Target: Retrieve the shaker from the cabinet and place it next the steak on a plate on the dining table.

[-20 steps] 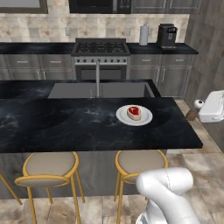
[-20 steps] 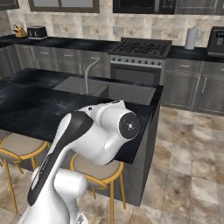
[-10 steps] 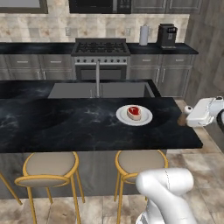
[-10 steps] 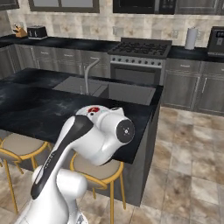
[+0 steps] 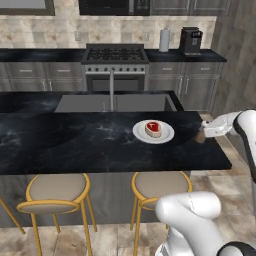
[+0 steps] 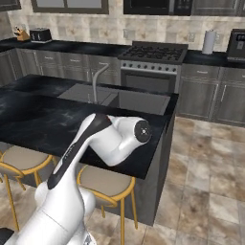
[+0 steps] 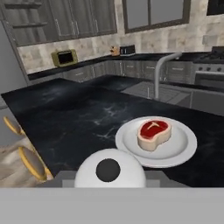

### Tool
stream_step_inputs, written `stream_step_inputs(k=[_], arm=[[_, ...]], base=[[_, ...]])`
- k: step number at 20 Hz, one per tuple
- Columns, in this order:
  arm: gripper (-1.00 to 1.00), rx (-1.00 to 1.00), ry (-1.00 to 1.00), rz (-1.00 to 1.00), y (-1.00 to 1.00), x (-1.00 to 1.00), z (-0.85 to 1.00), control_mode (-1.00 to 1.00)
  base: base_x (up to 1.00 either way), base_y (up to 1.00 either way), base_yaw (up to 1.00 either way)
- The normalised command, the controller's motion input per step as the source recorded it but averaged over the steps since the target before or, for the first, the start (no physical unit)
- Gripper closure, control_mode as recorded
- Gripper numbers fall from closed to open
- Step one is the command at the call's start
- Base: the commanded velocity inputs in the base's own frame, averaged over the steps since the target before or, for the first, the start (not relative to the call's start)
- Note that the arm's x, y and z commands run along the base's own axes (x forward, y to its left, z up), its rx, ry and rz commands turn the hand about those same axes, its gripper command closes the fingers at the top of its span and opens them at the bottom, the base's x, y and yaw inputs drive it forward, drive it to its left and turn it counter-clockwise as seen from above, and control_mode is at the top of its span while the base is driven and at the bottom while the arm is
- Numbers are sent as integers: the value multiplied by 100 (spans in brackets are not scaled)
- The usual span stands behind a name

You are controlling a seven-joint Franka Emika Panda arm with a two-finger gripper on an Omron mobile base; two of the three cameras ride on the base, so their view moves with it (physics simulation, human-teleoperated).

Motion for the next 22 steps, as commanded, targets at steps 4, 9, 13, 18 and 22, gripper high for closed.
stream_step_inputs(k=[4,9,13,18,22], arm=[[100,0,-12,0,-27,29,-43,-100],[100,0,-15,0,-20,32,-48,-100],[100,0,-8,0,-8,41,-36,-100],[100,0,0,0,0,48,-17,-100],[100,0,0,0,-1,48,-14,-100]], base=[[0,0,0],[0,0,0],[0,0,0],[0,0,0],[0,0,0]])
